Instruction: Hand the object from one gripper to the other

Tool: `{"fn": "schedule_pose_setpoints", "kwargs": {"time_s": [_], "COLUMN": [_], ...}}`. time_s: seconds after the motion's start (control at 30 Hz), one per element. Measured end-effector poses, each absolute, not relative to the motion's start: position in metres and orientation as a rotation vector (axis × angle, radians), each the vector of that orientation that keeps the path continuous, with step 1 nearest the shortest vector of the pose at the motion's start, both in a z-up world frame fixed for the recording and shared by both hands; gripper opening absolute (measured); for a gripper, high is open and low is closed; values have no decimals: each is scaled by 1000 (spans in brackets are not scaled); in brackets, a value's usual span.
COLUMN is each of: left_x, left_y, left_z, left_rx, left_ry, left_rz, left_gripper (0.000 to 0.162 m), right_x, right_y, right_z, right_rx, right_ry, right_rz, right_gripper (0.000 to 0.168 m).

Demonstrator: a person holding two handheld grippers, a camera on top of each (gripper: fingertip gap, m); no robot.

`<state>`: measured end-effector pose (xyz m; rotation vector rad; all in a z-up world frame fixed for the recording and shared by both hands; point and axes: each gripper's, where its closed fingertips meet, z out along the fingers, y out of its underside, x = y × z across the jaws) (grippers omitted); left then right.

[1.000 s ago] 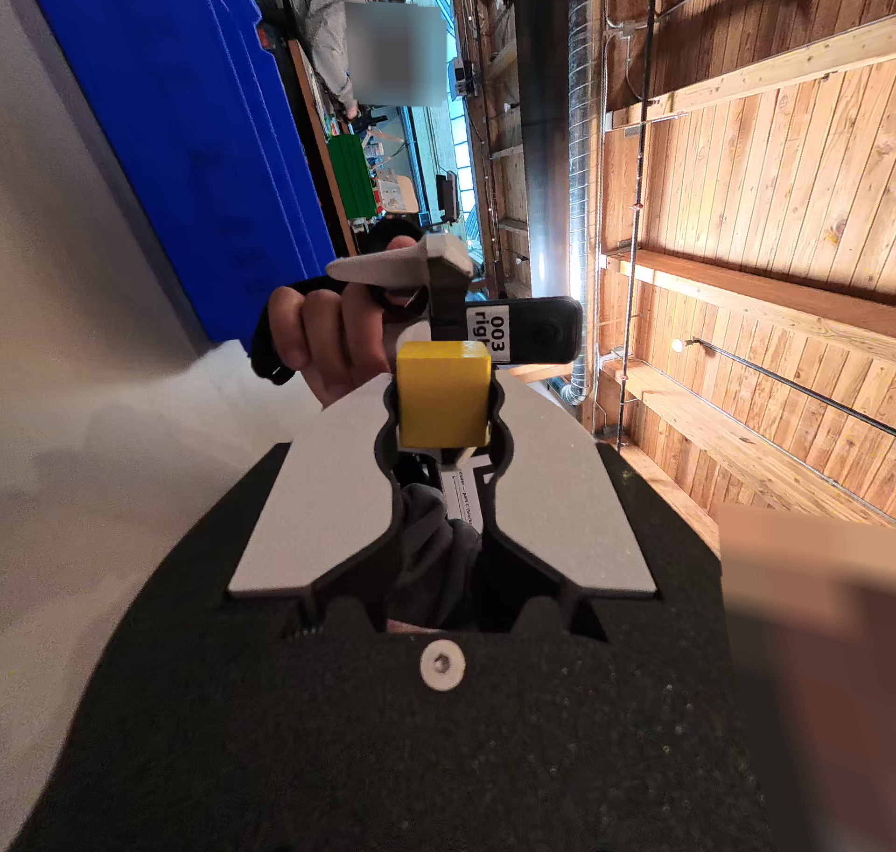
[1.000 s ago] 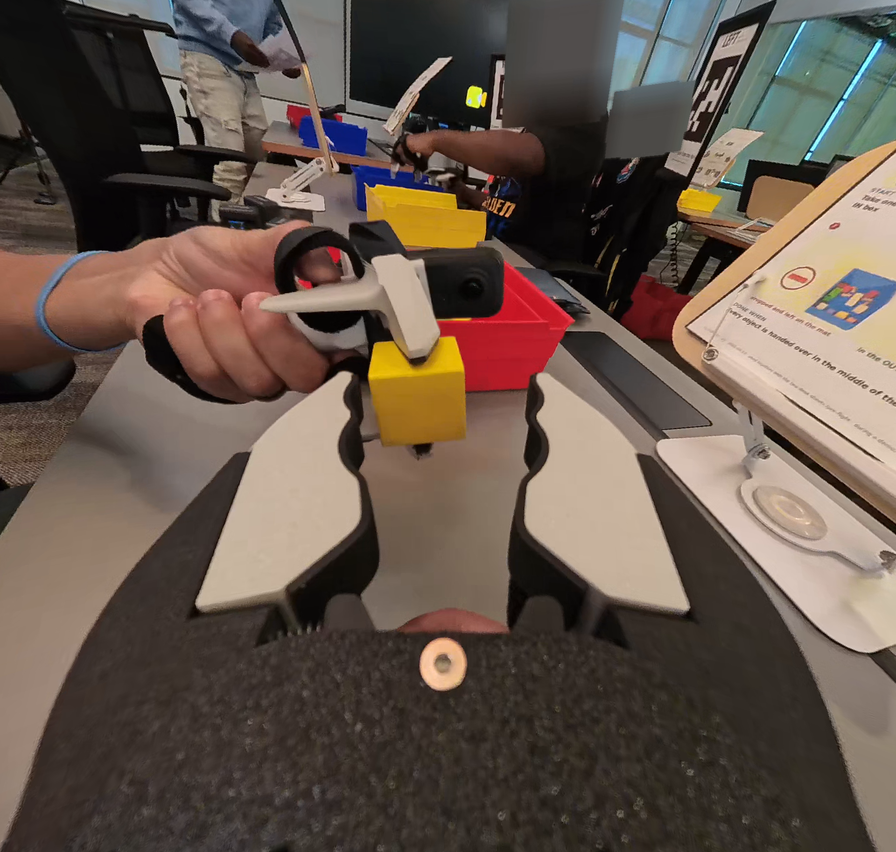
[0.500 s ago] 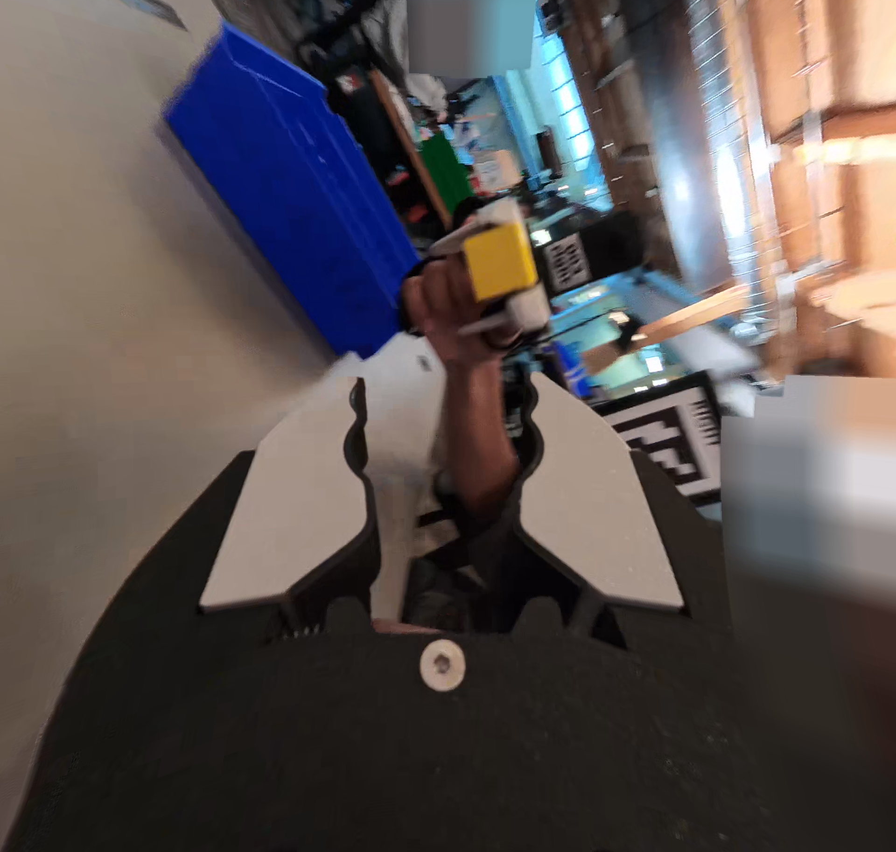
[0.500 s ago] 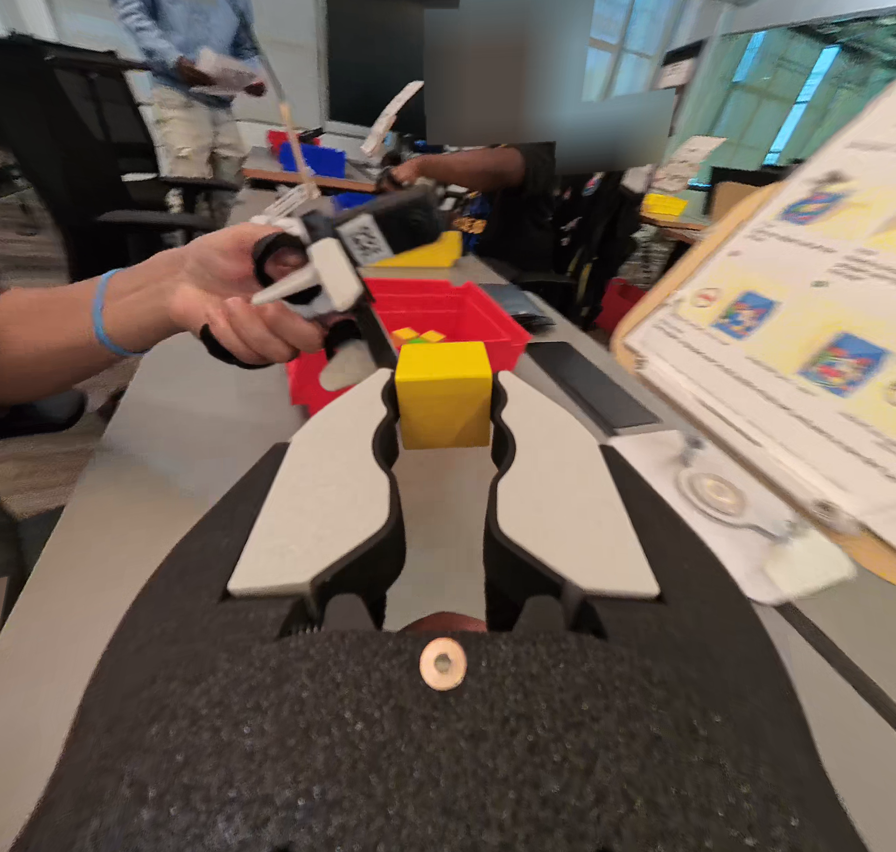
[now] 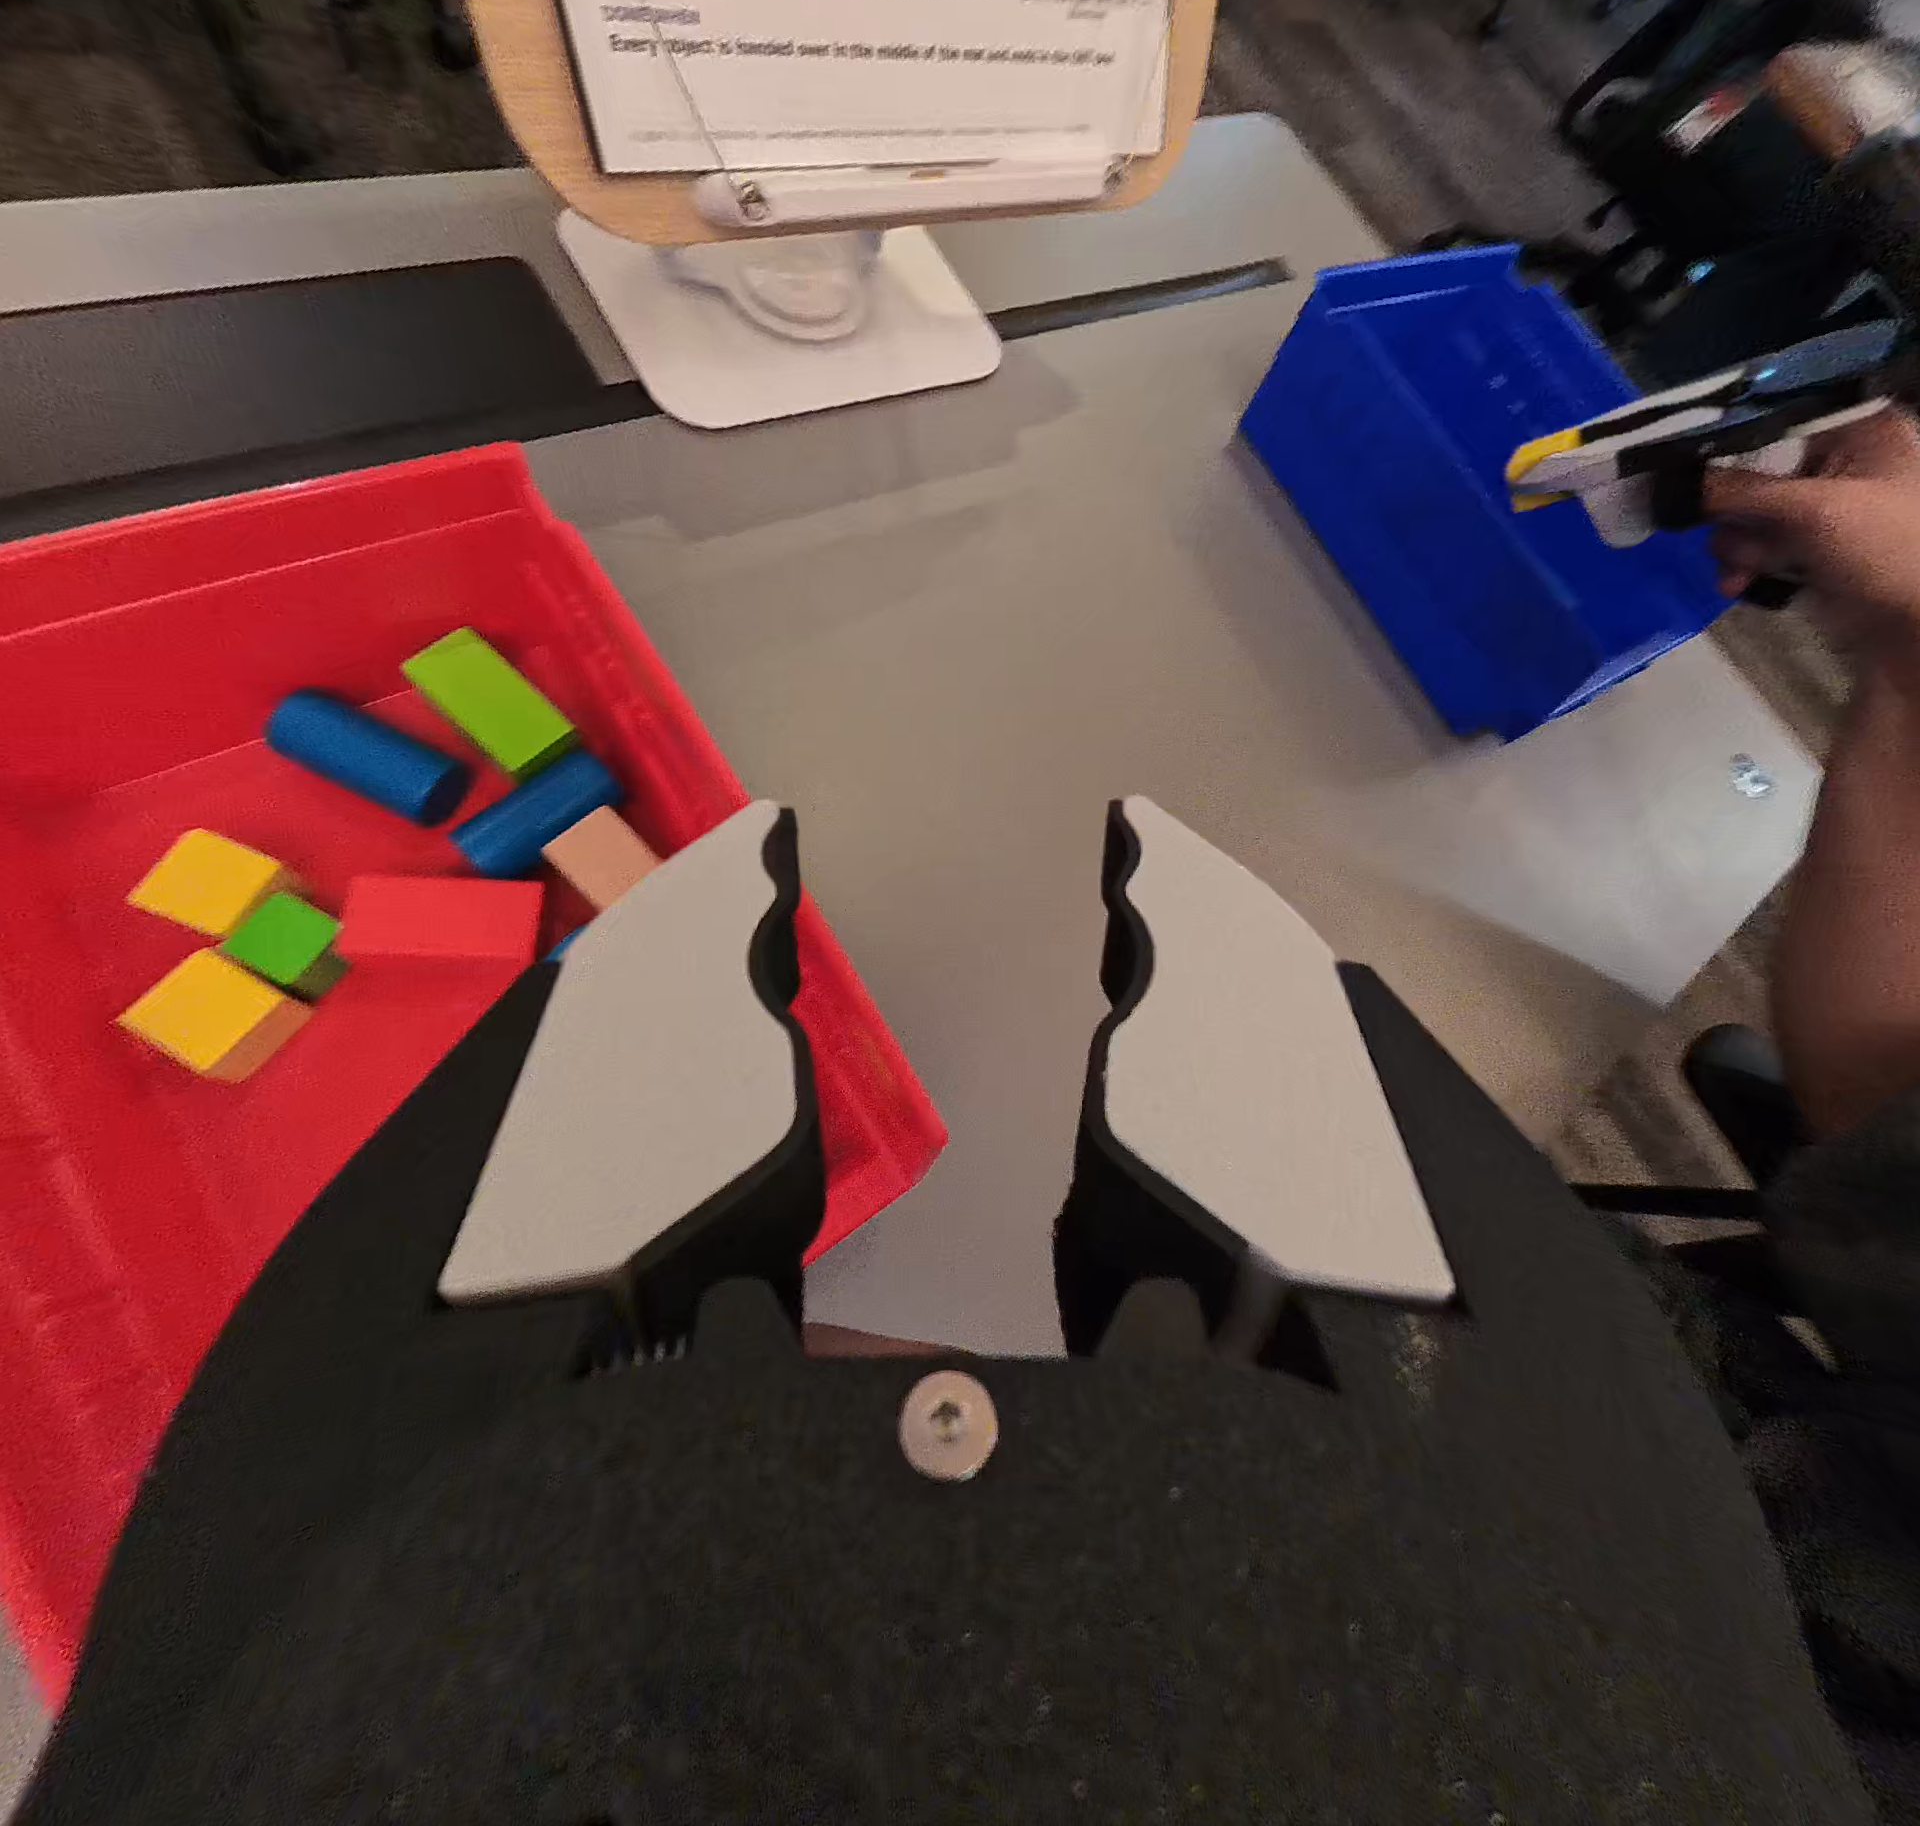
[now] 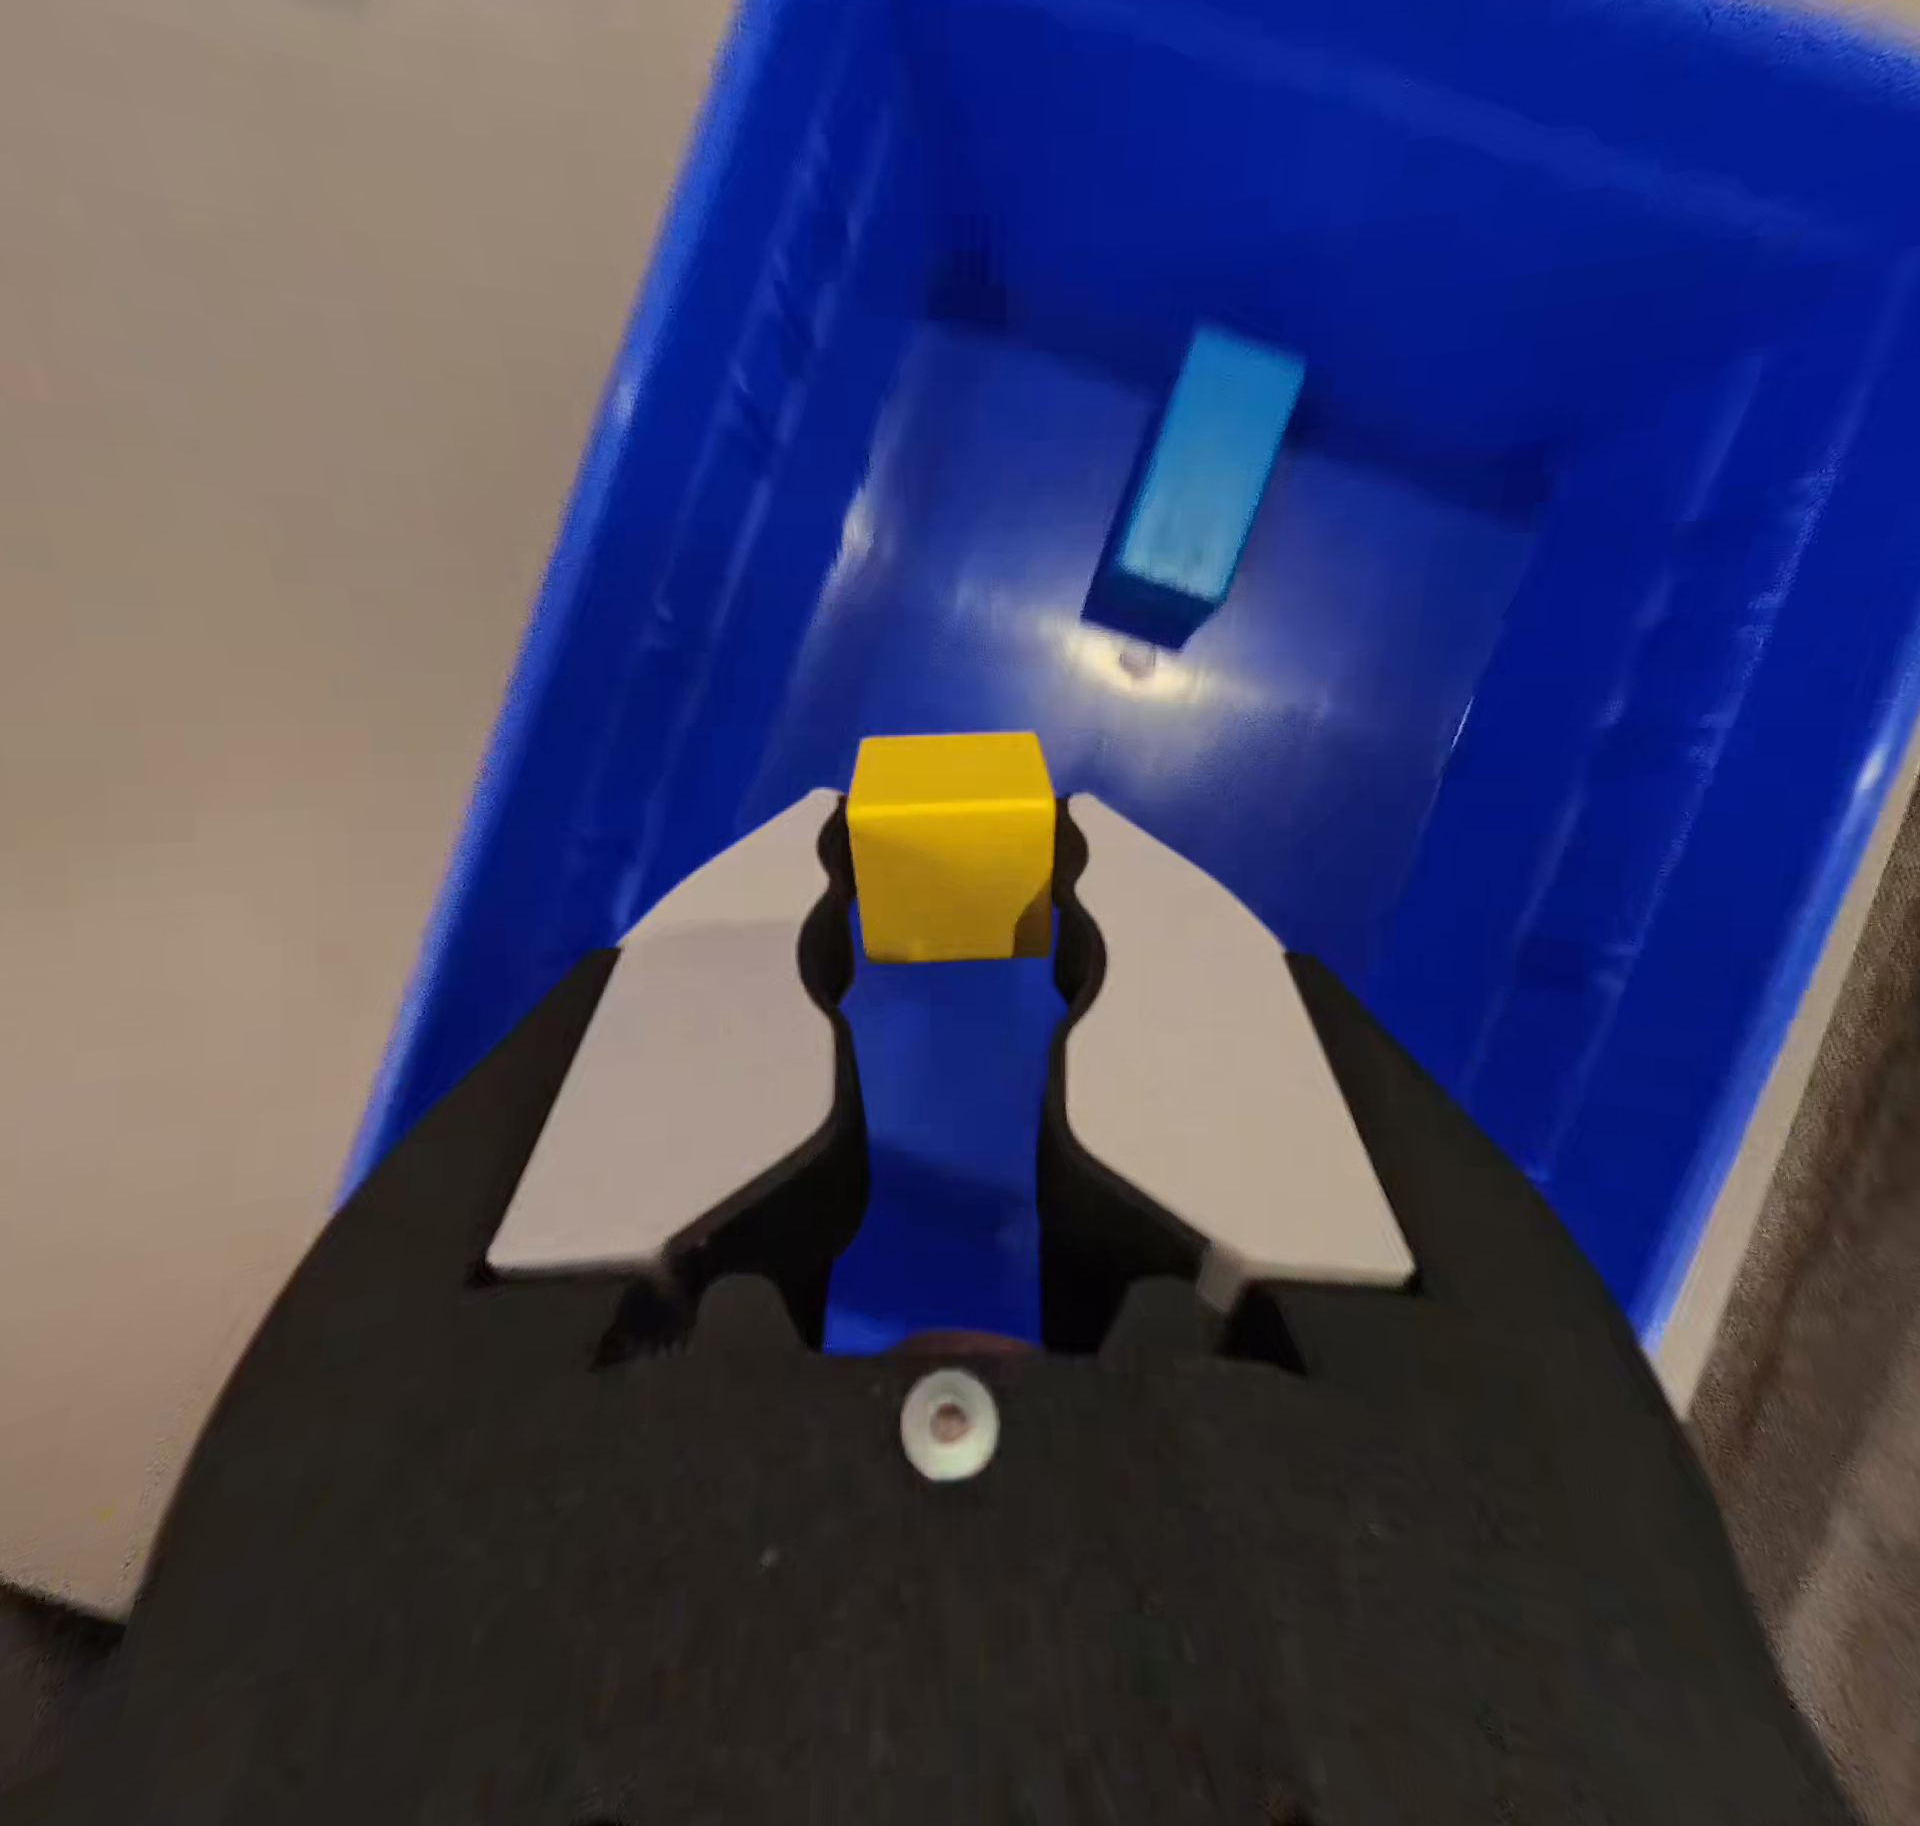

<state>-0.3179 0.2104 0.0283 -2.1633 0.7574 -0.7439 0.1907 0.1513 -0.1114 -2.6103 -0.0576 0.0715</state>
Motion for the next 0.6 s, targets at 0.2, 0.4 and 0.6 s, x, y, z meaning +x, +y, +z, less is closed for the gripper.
{"fn": "schedule_pose_setpoints", "kwargs": {"time_s": [0.2,0.4,0.6], "left_x": [-340,-348,-359], "left_y": [217,217,220], "left_z": [18,17,24], "left_rx": [-2214,-2219,-2205], "left_ry": [747,734,698], "left_rz": [-599,-592,-587], "left_gripper": [55,55,55], "right_x": [184,171,170], "right_y": [117,103,100], "right_z": [-164,-184,-194], "right_rx": [-2944,-3069,-3110], "right_ry": [-156,-190,-188], "right_rz": [22,71,57], "right_gripper": [36,36,36]}}
